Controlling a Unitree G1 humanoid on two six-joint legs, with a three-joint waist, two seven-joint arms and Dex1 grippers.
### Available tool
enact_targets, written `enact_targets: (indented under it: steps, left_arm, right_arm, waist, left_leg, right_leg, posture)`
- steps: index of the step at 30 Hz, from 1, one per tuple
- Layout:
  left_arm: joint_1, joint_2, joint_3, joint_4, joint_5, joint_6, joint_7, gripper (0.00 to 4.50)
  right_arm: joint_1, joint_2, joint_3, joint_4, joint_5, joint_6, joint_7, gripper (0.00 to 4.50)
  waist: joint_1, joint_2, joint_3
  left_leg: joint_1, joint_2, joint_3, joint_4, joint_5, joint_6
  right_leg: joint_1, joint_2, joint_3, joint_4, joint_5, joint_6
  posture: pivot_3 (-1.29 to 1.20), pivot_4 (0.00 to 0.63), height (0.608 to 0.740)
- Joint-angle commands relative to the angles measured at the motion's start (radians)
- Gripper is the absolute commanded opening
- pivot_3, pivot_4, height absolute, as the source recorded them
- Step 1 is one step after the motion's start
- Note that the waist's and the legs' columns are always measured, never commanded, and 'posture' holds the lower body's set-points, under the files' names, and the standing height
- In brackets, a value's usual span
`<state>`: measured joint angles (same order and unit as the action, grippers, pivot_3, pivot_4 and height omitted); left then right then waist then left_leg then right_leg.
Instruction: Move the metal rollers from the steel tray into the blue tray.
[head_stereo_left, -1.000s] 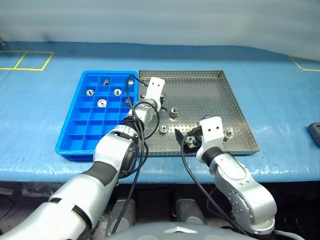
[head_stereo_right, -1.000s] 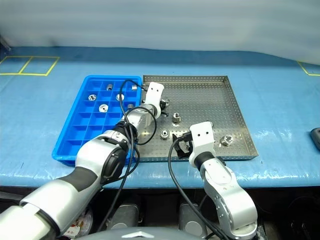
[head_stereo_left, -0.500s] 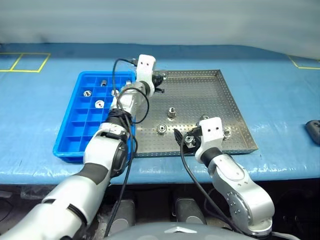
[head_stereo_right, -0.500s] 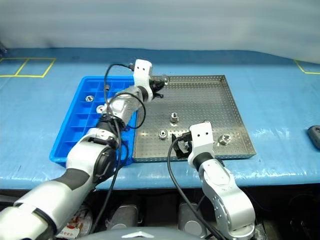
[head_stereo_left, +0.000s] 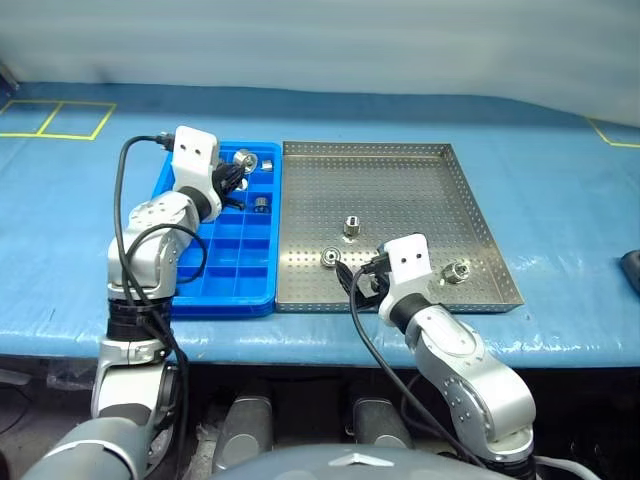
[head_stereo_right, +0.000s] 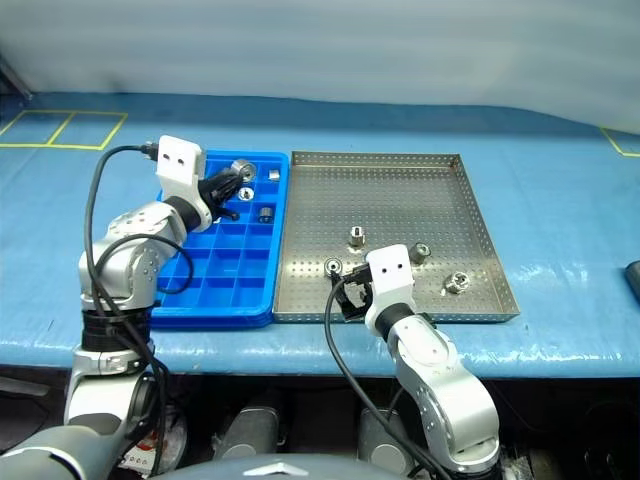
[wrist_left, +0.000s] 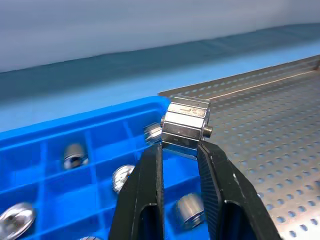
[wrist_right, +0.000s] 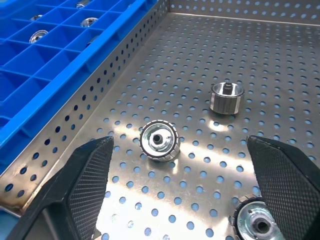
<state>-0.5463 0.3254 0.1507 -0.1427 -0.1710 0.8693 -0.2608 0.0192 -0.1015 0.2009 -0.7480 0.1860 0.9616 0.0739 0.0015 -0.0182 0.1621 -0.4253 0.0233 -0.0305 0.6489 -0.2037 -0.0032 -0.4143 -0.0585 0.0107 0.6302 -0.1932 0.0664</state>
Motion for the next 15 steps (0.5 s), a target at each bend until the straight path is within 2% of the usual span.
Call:
enact_targets:
  steps: [1, 6, 15]
  left_arm:
    - [0.017, -0.013, 0.014, -0.069, 0.038, 0.013, 0.092, 0.63]
    - [0.053, -0.080, 0.050, -0.057, 0.086, 0.028, 0.245, 0.63]
    - [0.067, -0.145, 0.068, -0.058, 0.127, 0.114, 0.380, 0.63]
  right_arm:
    - [-0.030, 0.001, 0.022, -0.002, 0.016, -0.021, 0.024, 4.50]
    - [-0.051, -0.011, 0.028, 0.006, 0.019, -0.013, 0.036, 4.50]
    - [-0.032, -0.022, 0.018, -0.016, 0.020, 0.002, 0.026, 4.50]
  waist:
    - [0.008, 0.000, 0.000]
    - [0.027, 0.000, 0.000]
    - [0.035, 0.000, 0.000]
  left_leg:
    - [0.000, 0.000, 0.000, 0.000, 0.000, 0.000]
    - [0.000, 0.000, 0.000, 0.000, 0.000, 0.000]
    - [-0.001, 0.000, 0.000, 0.000, 0.000, 0.000]
  right_leg:
    - [0.000, 0.000, 0.000, 0.000, 0.000, 0.000]
    - [0.000, 0.000, 0.000, 0.000, 0.000, 0.000]
    - [0.000, 0.000, 0.000, 0.000, 0.000, 0.000]
  posture:
    - [0.13, 0.150, 0.740]
    - [0.15, 0.150, 0.740]
    - [0.12, 0.150, 0.740]
